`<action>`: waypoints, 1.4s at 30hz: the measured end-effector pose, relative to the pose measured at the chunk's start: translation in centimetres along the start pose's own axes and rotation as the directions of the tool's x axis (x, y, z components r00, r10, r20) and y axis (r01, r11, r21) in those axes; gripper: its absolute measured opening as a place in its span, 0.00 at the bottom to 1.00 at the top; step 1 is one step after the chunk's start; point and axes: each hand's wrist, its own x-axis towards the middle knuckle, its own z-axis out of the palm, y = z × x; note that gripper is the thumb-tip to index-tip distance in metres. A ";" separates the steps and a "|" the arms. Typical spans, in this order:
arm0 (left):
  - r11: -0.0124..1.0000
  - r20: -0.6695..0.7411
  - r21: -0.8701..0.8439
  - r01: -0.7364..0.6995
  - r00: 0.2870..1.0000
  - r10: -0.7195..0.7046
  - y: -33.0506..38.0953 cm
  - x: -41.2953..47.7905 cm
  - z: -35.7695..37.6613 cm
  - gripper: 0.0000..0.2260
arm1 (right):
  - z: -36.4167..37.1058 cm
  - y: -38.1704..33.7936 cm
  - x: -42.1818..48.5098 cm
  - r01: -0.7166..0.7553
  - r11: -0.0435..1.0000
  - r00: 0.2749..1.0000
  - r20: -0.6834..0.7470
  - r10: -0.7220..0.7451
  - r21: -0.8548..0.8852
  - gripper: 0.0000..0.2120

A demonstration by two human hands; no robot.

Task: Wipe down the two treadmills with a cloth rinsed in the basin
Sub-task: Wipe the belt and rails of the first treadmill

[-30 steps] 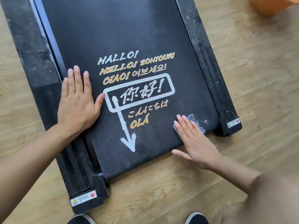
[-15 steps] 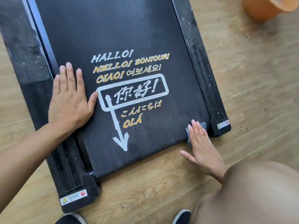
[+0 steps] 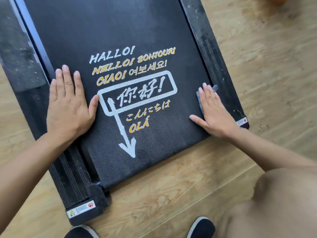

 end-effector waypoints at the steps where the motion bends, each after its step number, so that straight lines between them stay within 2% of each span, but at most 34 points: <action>1: 1.000 -0.011 0.000 -0.001 1.000 0.001 0.0 0.0 0.0 0.37 | 0.6 0.0 -2.0 -0.009 1.000 1.000 0.009 0.009 0.004 0.47; 3: 1.000 -0.027 -0.010 -0.009 1.000 0.009 0.0 0.0 -0.1 0.35 | 0.8 0.4 -4.4 -0.021 0.997 0.999 0.030 0.019 0.069 0.43; 6: 1.000 -0.047 -0.026 -0.011 0.999 0.010 -0.3 -0.1 -0.3 0.31 | -0.6 1.3 -5.0 -0.011 0.976 0.999 0.034 0.004 0.215 0.30; 7: 1.000 -0.060 -0.024 -0.008 0.998 0.006 -0.5 -0.1 -0.3 0.31 | -1.2 1.6 -4.5 0.012 0.969 1.000 0.016 -0.016 0.246 0.30; 9: 1.000 -0.070 -0.021 -0.010 0.997 0.009 -0.8 0.0 -0.5 0.30 | -2.4 1.7 -3.3 0.046 0.985 0.998 -0.040 -0.040 0.168 0.33; 11: 1.000 -0.071 -0.024 -0.010 0.997 0.008 -0.8 -0.1 -0.6 0.30 | -2.7 1.6 -2.4 0.072 0.997 0.996 -0.062 -0.071 0.003 0.35; 15: 0.999 -0.076 -0.044 -0.008 0.997 0.004 -0.6 -0.2 -0.5 0.30 | -5.4 1.8 -1.7 0.063 0.995 0.993 -0.093 -0.070 -0.076 0.23; 16: 0.999 -0.072 -0.048 -0.006 0.997 0.003 -0.7 -0.1 -0.5 0.30 | -6.5 1.9 -1.6 0.039 0.998 0.991 -0.130 -0.044 -0.044 0.21; 18: 0.999 -0.062 -0.040 -0.004 0.998 0.001 -0.7 0.1 -0.6 0.30 | -8.7 1.7 -1.7 0.000 0.992 0.971 -0.238 0.030 0.128 0.18; 20: 1.000 -0.050 -0.029 -0.002 0.999 0.001 -0.7 0.1 -0.6 0.30 | -10.0 1.6 -1.9 -0.007 0.962 0.920 -0.375 0.113 0.272 0.17; 22: 1.000 -0.051 -0.027 0.006 0.999 -0.008 -0.6 0.0 -0.6 0.30 | -10.0 1.3 -1.6 -0.008 0.967 0.867 -0.481 0.133 0.254 0.17; 23: 1.000 -0.051 -0.029 0.009 0.999 -0.011 -0.6 0.0 -0.5 0.30 | -9.5 1.2 -1.4 0.007 0.976 0.866 -0.489 0.102 0.217 0.18; 24: 1.000 -0.051 -0.030 0.009 0.999 -0.011 -0.7 0.1 -0.5 0.31 | -8.5 1.2 -1.1 0.035 0.986 0.886 -0.461 0.045 0.163 0.19; 26: 1.000 -0.056 -0.028 0.004 0.998 -0.005 -0.8 0.1 -0.5 0.31 | -5.8 0.7 -1.1 0.072 0.996 0.952 -0.304 -0.050 0.062 0.21; 28: 0.999 -0.064 -0.039 0.000 0.998 -0.002 -0.8 0.1 -0.5 0.30 | -3.6 0.3 -1.5 0.033 0.999 0.984 -0.179 -0.027 0.029 0.24; 32: 0.994 -0.135 -0.104 -0.017 0.991 0.003 -1.5 0.4 -0.2 0.25 | -3.0 -0.4 -0.3 0.106 0.994 0.942 -0.322 -0.095 0.017 0.26; 34: 0.993 -0.172 -0.094 -0.069 0.984 0.052 -2.6 0.9 -0.6 0.22 | -2.3 0.0 1.3 0.129 0.992 0.968 -0.219 -0.126 -0.001 0.33; 37: 0.990 -0.193 -0.068 -0.124 0.975 0.109 -4.9 1.4 -1.4 0.19 | -0.2 1.1 3.2 0.106 0.993 0.989 -0.097 -0.110 -0.049 0.43; 40: 0.980 -0.146 -0.110 -0.168 0.978 0.151 -5.8 1.1 -1.7 0.23 | 0.1 1.3 4.1 0.061 0.997 0.991 -0.120 -0.066 -0.044 0.46; 42: 0.976 -0.121 -0.136 -0.171 0.981 0.155 -5.7 1.1 -1.7 0.26 | 0.0 0.5 4.6 -0.024 0.998 0.991 -0.133 0.032 0.063 0.48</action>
